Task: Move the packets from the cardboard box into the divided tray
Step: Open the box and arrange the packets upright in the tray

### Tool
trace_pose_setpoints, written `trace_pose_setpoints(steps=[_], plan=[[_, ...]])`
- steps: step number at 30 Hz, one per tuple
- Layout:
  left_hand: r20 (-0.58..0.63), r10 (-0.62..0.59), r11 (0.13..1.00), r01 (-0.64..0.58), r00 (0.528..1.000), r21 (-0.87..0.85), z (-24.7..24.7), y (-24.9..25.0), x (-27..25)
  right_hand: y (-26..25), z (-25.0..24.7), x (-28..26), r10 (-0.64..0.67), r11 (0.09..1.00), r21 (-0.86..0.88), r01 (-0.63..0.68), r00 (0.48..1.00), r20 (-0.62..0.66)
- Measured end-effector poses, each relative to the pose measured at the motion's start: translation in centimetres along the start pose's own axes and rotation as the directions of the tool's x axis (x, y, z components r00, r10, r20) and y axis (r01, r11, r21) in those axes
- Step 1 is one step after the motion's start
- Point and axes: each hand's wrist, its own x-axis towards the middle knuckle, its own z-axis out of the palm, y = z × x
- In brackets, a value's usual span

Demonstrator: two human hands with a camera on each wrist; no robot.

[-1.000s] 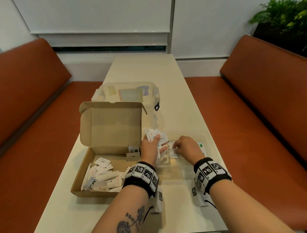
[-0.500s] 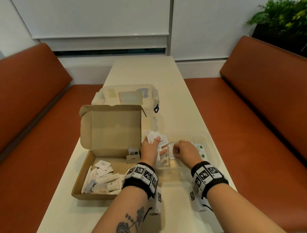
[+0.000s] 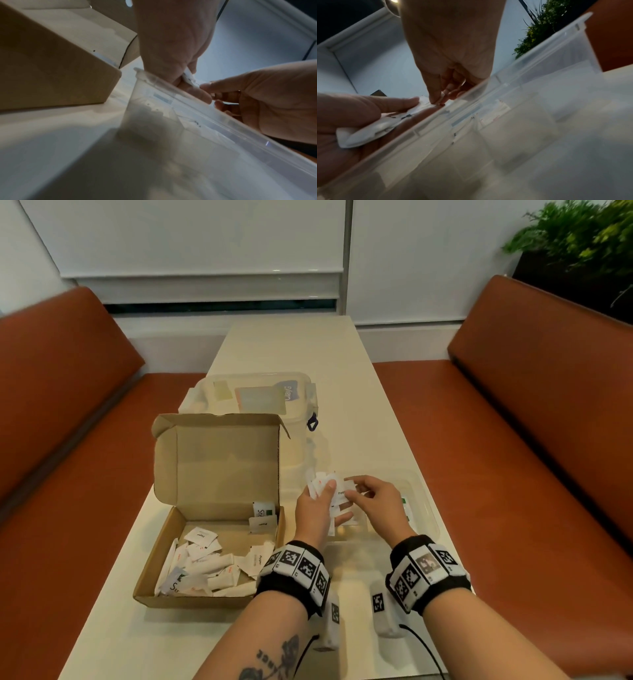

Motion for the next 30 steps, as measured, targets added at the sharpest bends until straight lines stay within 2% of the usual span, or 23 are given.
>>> trace_pose_setpoints(steps=[4, 7, 9, 12, 16, 20, 24, 30], plan=[[-0.054, 0.068, 0.998, -0.067, 0.996, 0.013, -0.7, 0.1, 0.3, 0.7, -0.3, 0.0, -0.013, 0.999, -0.037, 0.012, 1.0, -0.017], [-0.079, 0.129, 0.992, -0.128, 0.989, 0.012, -0.9, 0.1, 0.6, 1.4, -0.6, 0.0, 0.028, 0.979, -0.202, -0.036, 0.999, -0.038], [-0.089, 0.163, 0.987, -0.162, 0.983, 0.011, -1.0, 0.0, 0.4, 1.8, -0.4, -0.1, 0.035, 0.948, -0.316, -0.039, 0.999, -0.017], [-0.129, 0.193, 0.981, -0.192, 0.973, 0.021, -1.1, -0.3, 0.4, 2.2, 0.2, -0.2, -0.026, 0.886, -0.463, 0.03, 1.0, 0.015], [-0.172, 0.168, 0.984, -0.177, 0.971, -0.036, -1.2, -0.5, 0.5, 2.3, 0.6, 0.1, -0.064, 0.805, -0.588, 0.074, 0.997, 0.038], [-0.188, 0.147, 0.985, -0.161, 0.971, -0.06, -1.0, -0.6, 0.7, 2.0, 0.8, 0.3, -0.108, 0.692, -0.705, 0.155, 0.988, 0.112], [-0.186, 0.146, 0.984, -0.161, 0.972, -0.071, -0.9, -0.6, 0.7, 1.8, 0.9, 0.5, -0.1, 0.653, -0.732, 0.191, 0.981, 0.166], [-0.163, 0.203, 0.979, -0.205, 0.966, 0.002, -1.9, 0.3, 1.8, 2.0, 0.7, 0.3, -0.137, 0.718, -0.652, 0.244, 0.968, 0.212]])
